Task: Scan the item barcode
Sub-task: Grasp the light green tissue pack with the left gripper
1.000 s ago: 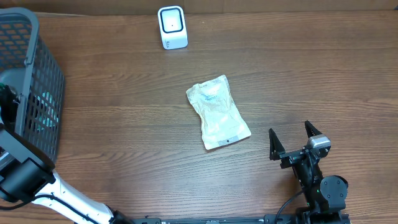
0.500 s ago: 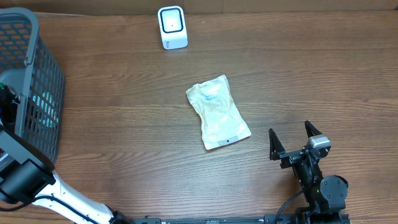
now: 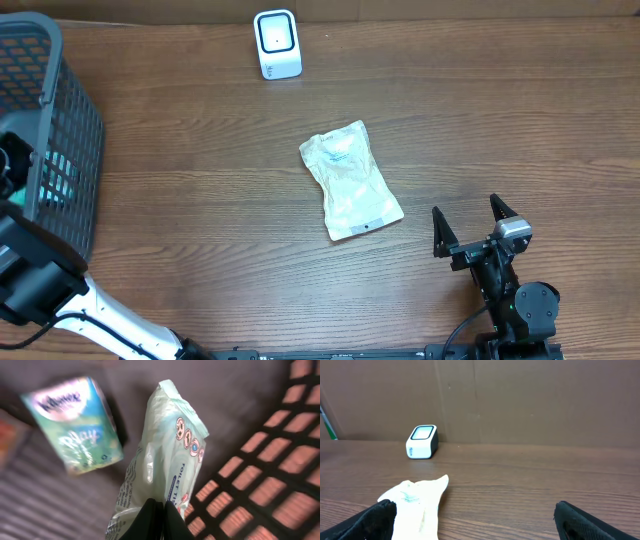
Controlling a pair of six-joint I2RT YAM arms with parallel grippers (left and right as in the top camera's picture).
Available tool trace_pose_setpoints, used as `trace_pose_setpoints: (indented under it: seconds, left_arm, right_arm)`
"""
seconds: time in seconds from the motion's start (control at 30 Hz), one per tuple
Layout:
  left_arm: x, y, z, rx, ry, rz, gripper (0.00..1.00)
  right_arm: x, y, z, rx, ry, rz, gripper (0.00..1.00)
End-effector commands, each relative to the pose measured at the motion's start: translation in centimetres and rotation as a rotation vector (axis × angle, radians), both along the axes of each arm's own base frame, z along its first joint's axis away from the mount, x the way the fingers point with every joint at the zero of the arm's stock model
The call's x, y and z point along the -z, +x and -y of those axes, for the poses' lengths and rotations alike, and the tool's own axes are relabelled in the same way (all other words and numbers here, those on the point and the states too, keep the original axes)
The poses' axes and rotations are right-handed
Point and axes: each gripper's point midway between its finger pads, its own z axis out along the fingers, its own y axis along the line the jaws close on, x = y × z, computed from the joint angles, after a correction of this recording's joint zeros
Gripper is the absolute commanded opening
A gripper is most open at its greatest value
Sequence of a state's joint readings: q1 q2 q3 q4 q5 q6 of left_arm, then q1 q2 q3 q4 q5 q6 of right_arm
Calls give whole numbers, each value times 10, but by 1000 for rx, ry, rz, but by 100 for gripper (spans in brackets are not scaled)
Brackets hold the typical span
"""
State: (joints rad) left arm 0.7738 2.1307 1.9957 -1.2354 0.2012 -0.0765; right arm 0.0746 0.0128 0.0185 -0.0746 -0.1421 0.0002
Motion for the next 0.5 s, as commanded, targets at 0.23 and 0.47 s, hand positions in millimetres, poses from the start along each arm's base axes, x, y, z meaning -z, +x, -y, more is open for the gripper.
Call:
trace_pose_setpoints:
  seconds: [0.23, 0.47]
  left_arm:
    - [-41, -7, 1, -22, 74, 28, 4]
    - [-40, -9, -2, -44, 78, 20, 4]
  right_arm:
    - [2, 0, -1, -4, 3, 3, 100]
    - [2, 0, -1, -4, 4, 3, 100]
